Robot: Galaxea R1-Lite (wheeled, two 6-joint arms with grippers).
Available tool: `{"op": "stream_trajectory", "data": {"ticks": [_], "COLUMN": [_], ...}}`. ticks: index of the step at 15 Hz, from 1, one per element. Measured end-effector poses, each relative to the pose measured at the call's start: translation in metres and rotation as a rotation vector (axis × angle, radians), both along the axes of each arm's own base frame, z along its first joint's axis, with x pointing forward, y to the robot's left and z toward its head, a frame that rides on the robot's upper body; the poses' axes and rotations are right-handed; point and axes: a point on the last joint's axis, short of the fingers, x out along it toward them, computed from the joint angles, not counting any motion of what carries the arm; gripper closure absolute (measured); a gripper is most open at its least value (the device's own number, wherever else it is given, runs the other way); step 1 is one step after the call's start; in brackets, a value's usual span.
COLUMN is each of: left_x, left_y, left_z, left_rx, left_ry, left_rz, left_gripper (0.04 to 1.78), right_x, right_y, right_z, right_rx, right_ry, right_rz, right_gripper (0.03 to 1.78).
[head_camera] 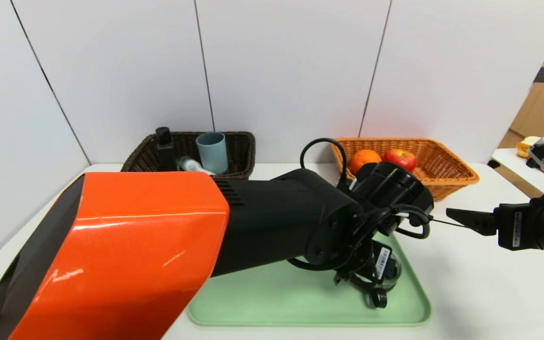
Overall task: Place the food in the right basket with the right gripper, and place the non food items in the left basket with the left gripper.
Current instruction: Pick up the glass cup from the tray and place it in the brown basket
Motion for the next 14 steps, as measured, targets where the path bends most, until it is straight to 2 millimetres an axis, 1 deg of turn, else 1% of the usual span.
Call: {"op": "stream_trajectory", "data": {"ticks": [2, 3, 4, 6, 9, 10, 11, 12, 14], "left_x": [0.0013, 0.0019, 0.0022, 0.0025, 0.0024, 0.0023, 0.0025, 0.0027, 0.0025], "left_y": [-0.0016, -0.002, -0.0025, -0.0031, -0.0039, -0.0042, -0.005, -0.0054, -0.0054], "left_z": [-0.0033, -0.0049, -0.006, -0.0075, -0.0084, -0.0083, -0.0074, -0.0066, -0.0062], "left_rx": [0.001, 0.004, 0.004, 0.006, -0.01, -0.018, -0.033, -0.041, -0.043], "left_ry": [0.0, 0.001, 0.001, 0.003, 0.029, 0.038, 0.041, 0.039, 0.04], "left_rz": [-0.001, 0.0, 0.0, -0.001, -0.025, -0.032, -0.041, -0.043, -0.045], "left_gripper": [0.13, 0.22, 0.42, 0.71, 1.04, 1.2, 1.77, 1.72, 1.72], "right_x": [-0.0006, -0.0007, -0.0008, -0.0008, -0.0009, -0.0009, -0.001, -0.0011, -0.0012], "right_y": [0.0, 0.0, 0.0, 0.0, 0.0006, 0.0007, 0.0007, 0.0007, 0.0006], "right_z": [-0.0016, -0.0019, -0.0019, -0.0022, -0.0022, -0.0022, -0.0021, -0.0021, -0.002], "right_rx": [-0.001, -0.001, 0.0, -0.001, 0.0, -0.001, -0.001, 0.0, 0.0], "right_ry": [0.006, 0.007, 0.007, 0.008, 0.008, 0.008, 0.008, 0.007, 0.007], "right_rz": [0.001, 0.001, 0.001, 0.002, 0.008, 0.008, 0.008, 0.008, 0.008], "right_gripper": [0.11, 0.11, 0.11, 0.11, 0.11, 0.11, 0.11, 0.11, 0.11]}}
